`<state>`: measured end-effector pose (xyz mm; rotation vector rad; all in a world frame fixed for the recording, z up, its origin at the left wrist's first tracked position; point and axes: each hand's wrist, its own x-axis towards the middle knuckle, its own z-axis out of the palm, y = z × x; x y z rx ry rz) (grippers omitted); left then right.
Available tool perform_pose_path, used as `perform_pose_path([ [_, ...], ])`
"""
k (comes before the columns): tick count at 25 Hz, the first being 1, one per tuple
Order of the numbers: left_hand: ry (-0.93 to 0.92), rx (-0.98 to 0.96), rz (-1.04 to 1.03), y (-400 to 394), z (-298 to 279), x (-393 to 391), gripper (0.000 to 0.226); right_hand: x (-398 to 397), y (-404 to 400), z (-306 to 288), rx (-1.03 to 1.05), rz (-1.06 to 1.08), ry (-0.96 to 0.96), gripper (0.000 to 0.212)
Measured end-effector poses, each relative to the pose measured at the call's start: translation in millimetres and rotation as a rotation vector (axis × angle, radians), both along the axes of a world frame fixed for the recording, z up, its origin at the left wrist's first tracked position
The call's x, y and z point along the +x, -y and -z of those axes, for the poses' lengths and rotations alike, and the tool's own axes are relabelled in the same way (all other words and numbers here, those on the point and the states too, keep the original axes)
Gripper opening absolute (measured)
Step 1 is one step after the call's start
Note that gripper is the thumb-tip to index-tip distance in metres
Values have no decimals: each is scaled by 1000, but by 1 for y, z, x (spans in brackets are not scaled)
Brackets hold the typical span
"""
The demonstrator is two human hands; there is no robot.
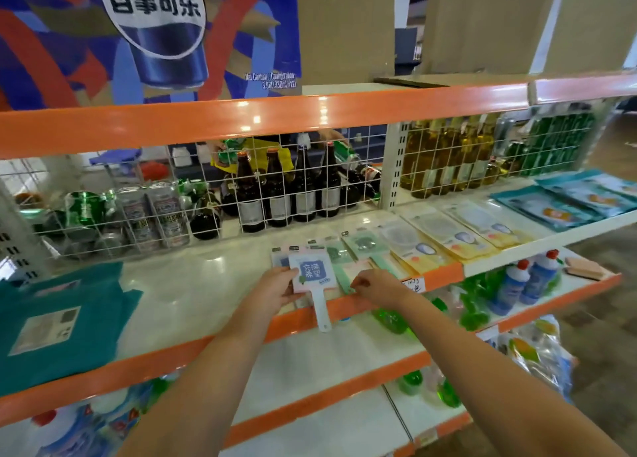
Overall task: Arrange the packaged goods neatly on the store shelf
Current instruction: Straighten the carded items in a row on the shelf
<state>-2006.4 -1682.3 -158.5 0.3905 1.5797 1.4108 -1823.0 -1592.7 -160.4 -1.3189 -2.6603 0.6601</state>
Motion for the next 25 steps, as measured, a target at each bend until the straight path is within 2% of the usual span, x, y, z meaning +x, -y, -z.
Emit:
perform_pose_path([
  [4,-25,-30,-49,-18,7,-37,24,-26,-20,1,-5,5,-22,27],
  [9,-68,-37,-76,-33,6,-51,22,-53,-44,-5,4,-41,43,28],
  [13,-170,-45,-112,-45,8,-55,20,-67,-60,-10,29,-133,47,32],
  [17,-351,-129,-115,-51,13,-53,20,-74,-71,-11,22,-188,39,31],
  [21,-683,-296,-59,-53,13,-48,28,-81,-75,-10,-11,-247,32,30],
  [25,-851,-419,-28,-51,15,-44,30,-88,-71,-7,-43,-289,64,28],
])
